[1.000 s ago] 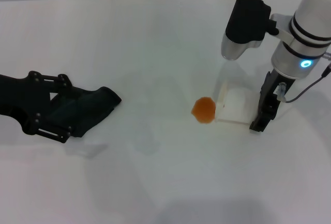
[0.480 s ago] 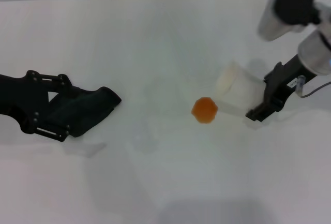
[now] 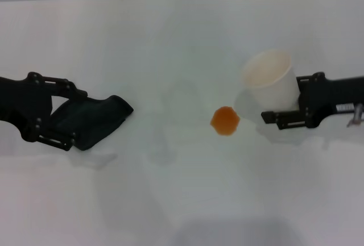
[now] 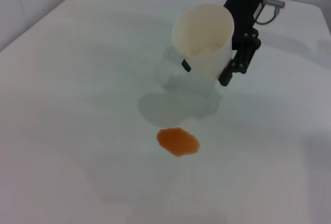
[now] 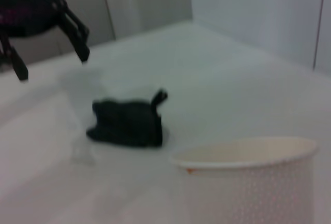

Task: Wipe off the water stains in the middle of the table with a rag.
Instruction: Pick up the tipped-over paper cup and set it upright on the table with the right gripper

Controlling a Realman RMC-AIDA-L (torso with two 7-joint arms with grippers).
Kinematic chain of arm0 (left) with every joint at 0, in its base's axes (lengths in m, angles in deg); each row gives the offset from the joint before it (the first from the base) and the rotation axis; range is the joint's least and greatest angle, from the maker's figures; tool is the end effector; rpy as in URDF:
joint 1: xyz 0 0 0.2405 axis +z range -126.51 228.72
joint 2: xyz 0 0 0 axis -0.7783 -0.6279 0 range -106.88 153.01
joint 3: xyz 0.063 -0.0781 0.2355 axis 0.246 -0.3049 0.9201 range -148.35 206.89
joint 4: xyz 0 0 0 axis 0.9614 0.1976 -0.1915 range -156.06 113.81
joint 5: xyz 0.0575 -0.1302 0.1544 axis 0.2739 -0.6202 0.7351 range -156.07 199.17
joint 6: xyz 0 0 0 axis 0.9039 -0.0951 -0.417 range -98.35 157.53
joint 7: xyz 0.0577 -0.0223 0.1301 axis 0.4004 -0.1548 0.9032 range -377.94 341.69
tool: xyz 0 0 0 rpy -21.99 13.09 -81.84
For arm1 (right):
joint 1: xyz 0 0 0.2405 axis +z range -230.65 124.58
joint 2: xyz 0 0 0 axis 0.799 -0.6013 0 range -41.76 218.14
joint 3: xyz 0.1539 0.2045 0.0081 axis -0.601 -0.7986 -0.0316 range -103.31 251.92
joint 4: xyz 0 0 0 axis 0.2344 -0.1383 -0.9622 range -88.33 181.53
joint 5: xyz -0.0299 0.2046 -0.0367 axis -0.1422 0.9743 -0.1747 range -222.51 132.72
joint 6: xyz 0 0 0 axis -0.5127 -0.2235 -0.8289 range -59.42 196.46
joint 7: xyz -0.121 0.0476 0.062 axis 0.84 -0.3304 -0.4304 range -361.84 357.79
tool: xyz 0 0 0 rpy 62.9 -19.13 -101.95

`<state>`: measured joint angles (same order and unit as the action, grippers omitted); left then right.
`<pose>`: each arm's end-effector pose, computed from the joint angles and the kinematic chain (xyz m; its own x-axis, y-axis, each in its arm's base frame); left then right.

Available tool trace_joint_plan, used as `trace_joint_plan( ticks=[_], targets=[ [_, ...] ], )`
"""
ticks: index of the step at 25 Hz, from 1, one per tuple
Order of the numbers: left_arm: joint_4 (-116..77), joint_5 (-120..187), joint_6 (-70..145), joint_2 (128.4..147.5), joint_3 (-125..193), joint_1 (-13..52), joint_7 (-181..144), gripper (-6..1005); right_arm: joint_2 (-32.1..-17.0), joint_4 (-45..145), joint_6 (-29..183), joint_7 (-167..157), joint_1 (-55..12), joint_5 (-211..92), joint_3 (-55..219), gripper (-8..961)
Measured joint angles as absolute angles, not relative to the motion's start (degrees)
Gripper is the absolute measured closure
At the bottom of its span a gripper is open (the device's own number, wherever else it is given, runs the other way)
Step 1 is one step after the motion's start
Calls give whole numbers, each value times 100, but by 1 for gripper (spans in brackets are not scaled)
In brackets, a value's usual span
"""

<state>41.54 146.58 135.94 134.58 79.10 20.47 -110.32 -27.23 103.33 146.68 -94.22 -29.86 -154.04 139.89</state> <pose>-0.2380 0.3271 0.0803 0.9712 0.2216 0.0877 0.2290 -0.9697 -0.0855 0.2502 0.3402 0.0134 0.9147 -0.2978 -0.2732 -0.3687 -0.8918 -0.2622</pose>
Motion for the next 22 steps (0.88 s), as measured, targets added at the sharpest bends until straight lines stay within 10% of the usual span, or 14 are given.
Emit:
trace_joint_plan(
  ticks=[22],
  targets=[
    [4154,14682,13613,13472,7910,2034,-11058,108,-2778,5723,13980,-3795,-2920,-10940,13988,186]
  ],
)
